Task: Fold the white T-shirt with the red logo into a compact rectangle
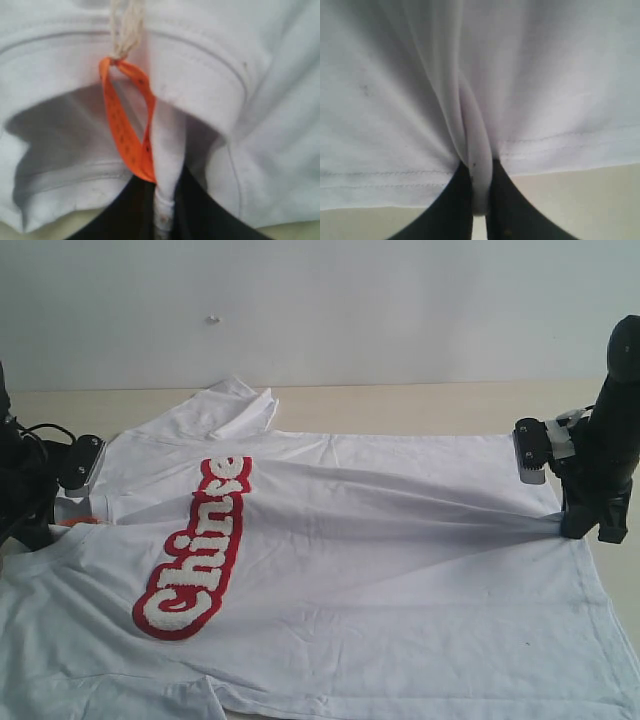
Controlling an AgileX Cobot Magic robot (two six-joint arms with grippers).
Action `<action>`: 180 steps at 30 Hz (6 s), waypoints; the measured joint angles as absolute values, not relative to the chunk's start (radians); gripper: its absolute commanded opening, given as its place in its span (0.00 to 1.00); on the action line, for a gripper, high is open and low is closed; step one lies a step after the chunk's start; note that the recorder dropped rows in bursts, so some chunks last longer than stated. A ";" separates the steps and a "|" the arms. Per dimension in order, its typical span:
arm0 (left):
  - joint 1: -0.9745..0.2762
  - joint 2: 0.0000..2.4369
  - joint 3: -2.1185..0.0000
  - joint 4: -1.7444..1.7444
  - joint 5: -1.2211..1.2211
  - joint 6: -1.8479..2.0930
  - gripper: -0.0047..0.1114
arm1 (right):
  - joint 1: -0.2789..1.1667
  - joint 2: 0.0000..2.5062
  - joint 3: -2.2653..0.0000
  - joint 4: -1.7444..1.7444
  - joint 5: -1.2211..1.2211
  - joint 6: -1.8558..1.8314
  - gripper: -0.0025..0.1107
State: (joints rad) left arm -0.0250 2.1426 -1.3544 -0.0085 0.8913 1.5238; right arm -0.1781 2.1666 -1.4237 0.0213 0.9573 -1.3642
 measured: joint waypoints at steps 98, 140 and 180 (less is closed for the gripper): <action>-0.013 1.393 -1.331 0.037 0.836 1.466 0.04 | -0.147 1.592 -1.565 0.289 1.137 -1.314 0.02; -0.026 1.819 -1.256 -0.026 0.169 1.283 0.04 | -0.094 1.953 -1.336 0.222 0.342 -1.077 0.02; -0.046 0.941 -1.253 0.069 1.093 0.923 0.04 | -0.094 1.260 -1.441 0.224 1.210 -0.600 0.02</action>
State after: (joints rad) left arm -0.0456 0.9405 -1.2532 0.0694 1.0926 0.9225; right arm -0.0938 1.2600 -1.4411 0.2242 1.2103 -0.5997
